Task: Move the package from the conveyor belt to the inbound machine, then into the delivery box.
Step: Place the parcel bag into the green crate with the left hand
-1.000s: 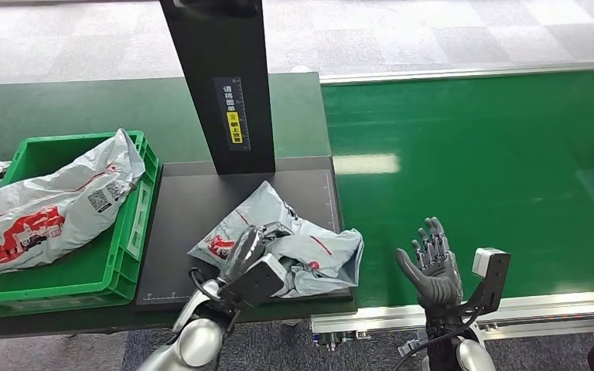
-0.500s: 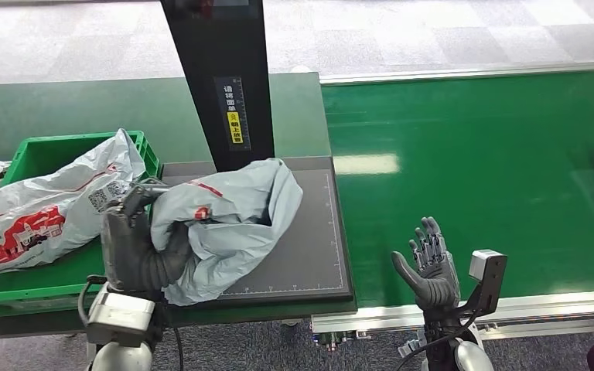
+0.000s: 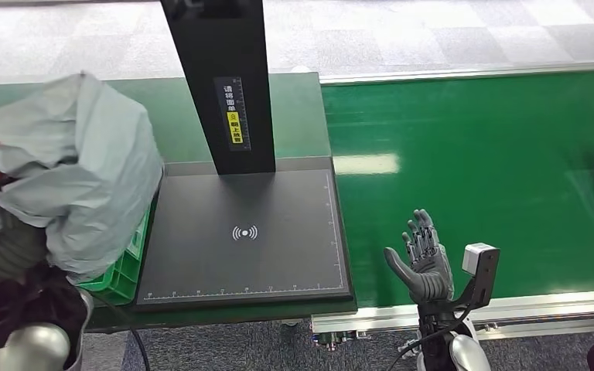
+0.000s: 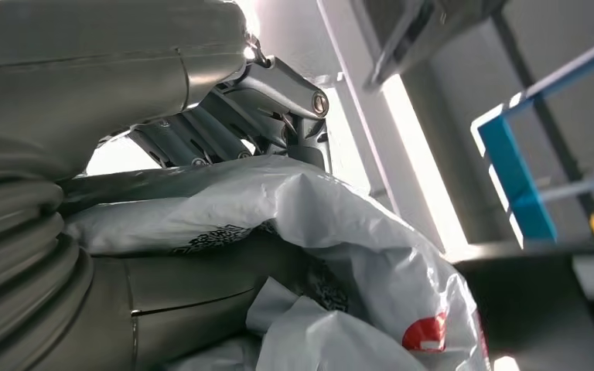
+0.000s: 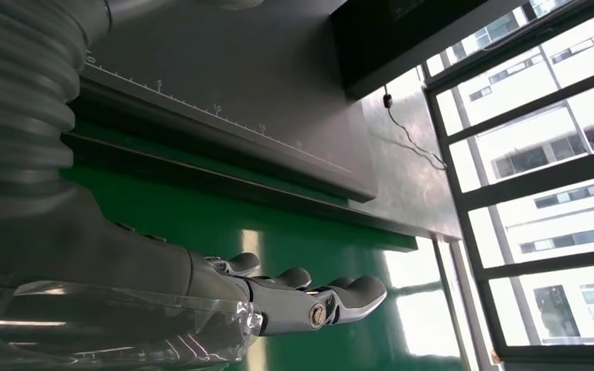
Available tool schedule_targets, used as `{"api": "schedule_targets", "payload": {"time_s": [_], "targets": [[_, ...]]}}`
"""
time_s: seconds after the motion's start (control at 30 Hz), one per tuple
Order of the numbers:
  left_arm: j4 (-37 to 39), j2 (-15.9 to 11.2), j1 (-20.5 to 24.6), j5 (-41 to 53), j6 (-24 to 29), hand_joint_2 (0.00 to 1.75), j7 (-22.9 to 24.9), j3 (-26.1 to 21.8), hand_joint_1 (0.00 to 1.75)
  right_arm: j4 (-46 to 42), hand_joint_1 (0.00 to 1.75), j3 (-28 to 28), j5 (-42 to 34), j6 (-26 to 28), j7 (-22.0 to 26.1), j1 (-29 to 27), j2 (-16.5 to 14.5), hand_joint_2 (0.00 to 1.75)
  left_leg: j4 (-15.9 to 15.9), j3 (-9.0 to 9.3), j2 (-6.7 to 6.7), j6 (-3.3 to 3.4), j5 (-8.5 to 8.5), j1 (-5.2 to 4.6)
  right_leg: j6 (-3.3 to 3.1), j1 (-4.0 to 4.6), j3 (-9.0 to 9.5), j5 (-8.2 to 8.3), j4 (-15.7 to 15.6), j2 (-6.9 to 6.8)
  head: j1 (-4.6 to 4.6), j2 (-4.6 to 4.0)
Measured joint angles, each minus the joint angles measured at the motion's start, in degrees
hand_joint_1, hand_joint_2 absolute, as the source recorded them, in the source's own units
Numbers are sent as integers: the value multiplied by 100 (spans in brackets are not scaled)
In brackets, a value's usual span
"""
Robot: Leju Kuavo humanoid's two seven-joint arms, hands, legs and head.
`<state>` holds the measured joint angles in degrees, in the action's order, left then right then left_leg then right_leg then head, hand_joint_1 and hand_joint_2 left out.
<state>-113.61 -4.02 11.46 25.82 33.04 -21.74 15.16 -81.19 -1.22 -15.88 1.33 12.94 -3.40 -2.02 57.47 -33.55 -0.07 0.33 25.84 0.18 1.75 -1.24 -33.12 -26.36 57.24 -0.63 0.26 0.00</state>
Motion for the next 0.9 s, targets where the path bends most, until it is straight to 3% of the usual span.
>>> {"api": "schedule_targets", "payload": {"time_s": [0.17, 0.3, 0.47, 0.9], "targets": [[90, -82, 341, -191, -86, 175, 153, -691, 175, 1, 0, -1, 12, -4, -1, -28, -13, 175, 0, 1, 0, 0, 0, 0, 0, 0, 0, 0, 0, 1, 1, 0], [198, -110, 469, -189, -149, 175, 249, -940, 175, 1, 0, 0, 11, -4, -2, -38, -15, 175, 0, 1, 1, 0, 0, 0, 0, 0, 0, 0, 0, 1, 1, 0], [896, -269, 1035, -25, -330, 175, 731, -1693, 175, 49, 0, 16, -3, -2, -2, 5, -21, 175, 0, 1, 1, -1, -1, 0, 0, 0, 0, 0, 2, 1, 1, 0], [2763, -706, 1734, 378, -71, 175, 977, -2467, 175, 120, 0, 50, -104, 99, -5, 20, -21, 175, 0, 0, 3, -2, -2, 1, -1, 0, -3, 0, 4, 4, 1, 0]]}}
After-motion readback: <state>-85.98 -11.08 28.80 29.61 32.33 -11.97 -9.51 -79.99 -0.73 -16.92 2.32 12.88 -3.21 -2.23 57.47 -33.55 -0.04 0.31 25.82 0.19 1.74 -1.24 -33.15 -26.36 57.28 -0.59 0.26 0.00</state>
